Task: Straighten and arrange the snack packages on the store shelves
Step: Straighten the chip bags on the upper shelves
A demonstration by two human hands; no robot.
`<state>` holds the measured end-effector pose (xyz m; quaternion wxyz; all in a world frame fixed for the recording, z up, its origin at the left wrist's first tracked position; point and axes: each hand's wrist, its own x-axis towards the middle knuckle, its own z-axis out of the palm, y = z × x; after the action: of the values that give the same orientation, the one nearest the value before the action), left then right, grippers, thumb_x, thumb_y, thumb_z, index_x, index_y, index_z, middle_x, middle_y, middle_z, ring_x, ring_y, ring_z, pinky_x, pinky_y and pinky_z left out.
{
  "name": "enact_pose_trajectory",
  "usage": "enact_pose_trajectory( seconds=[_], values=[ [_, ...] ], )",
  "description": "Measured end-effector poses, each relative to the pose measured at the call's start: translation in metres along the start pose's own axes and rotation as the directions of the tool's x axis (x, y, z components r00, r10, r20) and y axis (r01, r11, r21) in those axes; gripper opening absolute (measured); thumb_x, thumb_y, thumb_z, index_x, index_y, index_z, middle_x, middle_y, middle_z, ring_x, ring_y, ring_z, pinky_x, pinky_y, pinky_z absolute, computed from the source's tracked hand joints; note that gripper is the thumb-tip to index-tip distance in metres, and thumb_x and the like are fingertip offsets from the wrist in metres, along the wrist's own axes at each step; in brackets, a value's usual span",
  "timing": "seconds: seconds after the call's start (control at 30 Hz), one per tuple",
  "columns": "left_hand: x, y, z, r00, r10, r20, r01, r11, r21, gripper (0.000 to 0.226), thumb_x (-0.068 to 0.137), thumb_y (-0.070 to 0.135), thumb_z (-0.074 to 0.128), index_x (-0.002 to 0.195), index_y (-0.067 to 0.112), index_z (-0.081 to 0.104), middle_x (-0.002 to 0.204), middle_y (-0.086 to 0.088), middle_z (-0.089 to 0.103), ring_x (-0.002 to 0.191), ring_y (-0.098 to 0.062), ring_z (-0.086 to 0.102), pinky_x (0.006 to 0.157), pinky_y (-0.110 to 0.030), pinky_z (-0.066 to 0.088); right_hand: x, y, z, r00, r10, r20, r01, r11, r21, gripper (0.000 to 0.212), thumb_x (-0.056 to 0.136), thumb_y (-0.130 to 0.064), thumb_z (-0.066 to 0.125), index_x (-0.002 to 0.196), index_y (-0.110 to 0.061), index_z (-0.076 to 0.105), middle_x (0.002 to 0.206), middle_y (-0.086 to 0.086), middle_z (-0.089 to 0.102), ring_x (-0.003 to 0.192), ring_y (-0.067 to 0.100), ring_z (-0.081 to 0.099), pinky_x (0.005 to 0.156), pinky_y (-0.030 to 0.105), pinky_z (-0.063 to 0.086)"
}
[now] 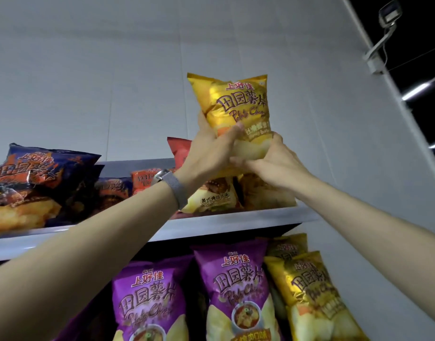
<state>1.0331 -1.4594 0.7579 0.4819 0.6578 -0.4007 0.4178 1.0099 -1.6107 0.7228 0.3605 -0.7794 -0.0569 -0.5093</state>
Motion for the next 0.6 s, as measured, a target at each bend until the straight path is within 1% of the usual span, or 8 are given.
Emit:
enact_pose_trajectory(
  seconds=[0.1,0.2,0.23,0.3,0.4,0.5,0.57,0.6],
  values=[
    [0.000,-0.003,0.015,0.989,-0.007,0.148,-0.005,0.997,0.077,0.062,0.097,0.048,0.066,0.148,0.034,0.035,0.124,0.015,0.068,0.112,-0.009,0.068,0.096,-0.022,0.050,0.009,0.034,-0.009,0.999,0.037,-0.023,-0.035,0.997,0.066,0.109,0.063,-0.069,0.085,0.147,-0.024,0.033,0.138,0.000,0.058,0.126,0.026,0.056,0.094,0.039,0.049],
    [-0.004,-0.010,0.032,0.962,-0.079,0.262,0.044,0.990,0.135,0.073,0.085,0.058,0.065,0.149,0.035,0.040,0.135,0.006,0.068,0.122,-0.022,0.065,0.111,-0.038,0.046,0.015,0.065,-0.013,0.999,0.051,-0.006,-0.050,0.995,0.085,0.110,0.065,-0.063,0.088,0.151,-0.025,0.031,0.137,-0.003,0.058,0.125,0.024,0.057,0.093,0.035,0.046],
    [-0.006,-0.013,0.037,0.951,-0.114,0.286,0.071,0.985,0.156,0.074,0.085,0.057,0.067,0.150,0.033,0.040,0.136,0.004,0.067,0.123,-0.025,0.064,0.111,-0.039,0.046,0.016,0.074,-0.012,0.997,0.071,0.038,-0.074,0.993,0.092,0.110,0.066,-0.062,0.089,0.151,-0.024,0.030,0.135,-0.004,0.058,0.125,0.023,0.057,0.095,0.035,0.046],
    [-0.011,-0.020,0.046,0.931,-0.162,0.327,0.105,0.977,0.185,0.075,0.090,0.047,0.071,0.153,0.030,0.036,0.135,0.002,0.067,0.124,-0.026,0.063,0.109,-0.039,0.046,0.017,0.092,-0.007,0.983,0.110,0.149,-0.124,0.988,0.089,0.113,0.059,-0.072,0.088,0.147,-0.025,0.036,0.131,-0.008,0.062,0.121,0.019,0.061,0.100,0.037,0.049],
    [-0.017,-0.032,0.056,0.909,-0.197,0.367,0.110,0.963,0.244,0.083,0.092,0.042,0.073,0.158,0.025,0.026,0.139,-0.002,0.063,0.129,-0.028,0.057,0.115,-0.043,0.043,0.028,0.125,0.001,0.969,0.081,0.233,-0.085,0.996,0.007,0.118,0.043,-0.093,0.078,0.140,-0.033,0.045,0.125,-0.013,0.068,0.120,0.016,0.065,0.101,0.041,0.053],
    [-0.018,-0.040,0.058,0.901,-0.193,0.388,0.087,0.957,0.276,0.089,0.088,0.039,0.076,0.159,0.024,0.024,0.135,0.000,0.063,0.129,-0.026,0.057,0.117,-0.041,0.041,0.021,0.114,-0.005,0.970,0.084,0.230,-0.056,0.991,-0.122,0.127,0.047,-0.102,0.062,0.146,-0.026,0.035,0.133,-0.007,0.058,0.125,0.022,0.057,0.095,0.036,0.047],
    [-0.018,-0.040,0.055,0.896,-0.204,0.395,0.092,0.955,0.283,0.088,0.090,0.039,0.075,0.160,0.024,0.024,0.129,0.003,0.061,0.126,-0.026,0.057,0.111,-0.035,0.041,0.020,0.109,-0.010,0.967,0.094,0.236,-0.052,0.983,-0.178,0.137,0.043,-0.106,0.052,0.151,-0.024,0.031,0.141,-0.003,0.054,0.131,0.027,0.052,0.099,0.039,0.045],
    [-0.018,-0.040,0.054,0.895,-0.217,0.390,0.102,0.950,0.296,0.085,0.092,0.037,0.073,0.160,0.022,0.024,0.127,0.001,0.059,0.130,-0.029,0.055,0.113,-0.037,0.038,0.020,0.109,-0.012,0.965,0.105,0.240,-0.060,0.980,-0.190,0.141,0.042,-0.108,0.049,0.153,-0.023,0.030,0.145,-0.002,0.053,0.133,0.028,0.051,0.103,0.039,0.045]
  ],
)
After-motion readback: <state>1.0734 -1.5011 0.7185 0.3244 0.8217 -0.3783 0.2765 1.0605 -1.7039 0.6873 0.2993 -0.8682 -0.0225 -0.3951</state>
